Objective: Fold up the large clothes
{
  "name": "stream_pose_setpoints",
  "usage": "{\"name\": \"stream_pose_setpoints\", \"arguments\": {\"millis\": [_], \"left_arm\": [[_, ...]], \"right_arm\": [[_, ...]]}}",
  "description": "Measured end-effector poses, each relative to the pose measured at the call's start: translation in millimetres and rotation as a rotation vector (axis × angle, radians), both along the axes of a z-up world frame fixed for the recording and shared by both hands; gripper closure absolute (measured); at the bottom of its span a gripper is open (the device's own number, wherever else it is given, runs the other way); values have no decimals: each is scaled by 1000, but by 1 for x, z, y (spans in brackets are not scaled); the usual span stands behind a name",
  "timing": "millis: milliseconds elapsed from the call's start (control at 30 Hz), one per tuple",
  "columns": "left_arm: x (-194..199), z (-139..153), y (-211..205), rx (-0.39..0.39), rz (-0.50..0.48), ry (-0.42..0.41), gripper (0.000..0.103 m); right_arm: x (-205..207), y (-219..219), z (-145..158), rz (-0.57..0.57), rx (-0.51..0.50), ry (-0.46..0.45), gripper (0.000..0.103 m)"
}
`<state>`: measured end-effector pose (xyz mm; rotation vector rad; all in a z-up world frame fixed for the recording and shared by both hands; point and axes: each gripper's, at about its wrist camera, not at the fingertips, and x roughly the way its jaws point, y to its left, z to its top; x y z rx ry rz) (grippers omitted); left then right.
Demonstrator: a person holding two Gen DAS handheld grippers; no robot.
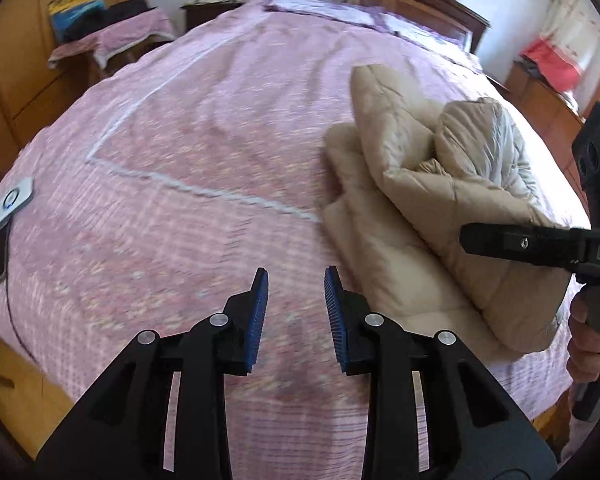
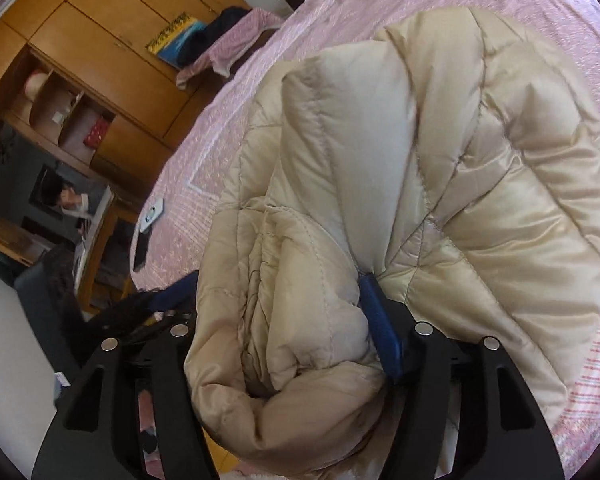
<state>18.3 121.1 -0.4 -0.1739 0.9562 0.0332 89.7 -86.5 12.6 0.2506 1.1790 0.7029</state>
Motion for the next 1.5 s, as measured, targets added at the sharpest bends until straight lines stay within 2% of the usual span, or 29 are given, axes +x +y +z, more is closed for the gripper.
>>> {"name": "stream_pose_setpoints", "arguments": {"millis": [233, 300, 400, 600, 700, 833, 1067, 1167, 1267, 1367, 1467, 1500], "left_arm": [[-1, -14, 21, -26, 48, 13, 74], [-1, -14, 22, -21, 46, 11, 74], [-1, -13, 22, -17, 42, 5, 74], [-2, -5, 23, -25, 51, -22, 74], [-5, 4, 23, -25, 48, -49, 68], [-9, 21, 18, -42, 28, -87, 66], [8, 51, 1, -142, -70, -149, 47], [25, 59, -20, -199, -150, -159, 37], [44, 59, -46, -230, -223, -150, 22], [60, 51, -67, -178, -223, -121, 18], [71, 34, -82, -26, -186, -85, 18], [71, 29, -81, -9, -171, -72, 18]], "right_arm": [[-1, 20, -10, 32, -57, -40, 39], [-6, 23, -5, 42, -59, -74, 30], [-16, 25, 6, 57, -54, -115, 24], [-34, 27, 28, 34, -52, -170, 23], [-40, 20, 42, 27, -30, -192, 21], [-48, 2, 65, 36, 59, -214, 18], [-53, -51, 87, -66, 148, -246, 16], [-47, -82, 79, -161, 143, -235, 16], [-39, -110, 61, -274, 141, -195, 16], [-31, -131, 37, -368, 112, -152, 16], [-22, -145, 11, -425, 75, -100, 16], [-18, -147, 2, -434, 61, -81, 17]]}}
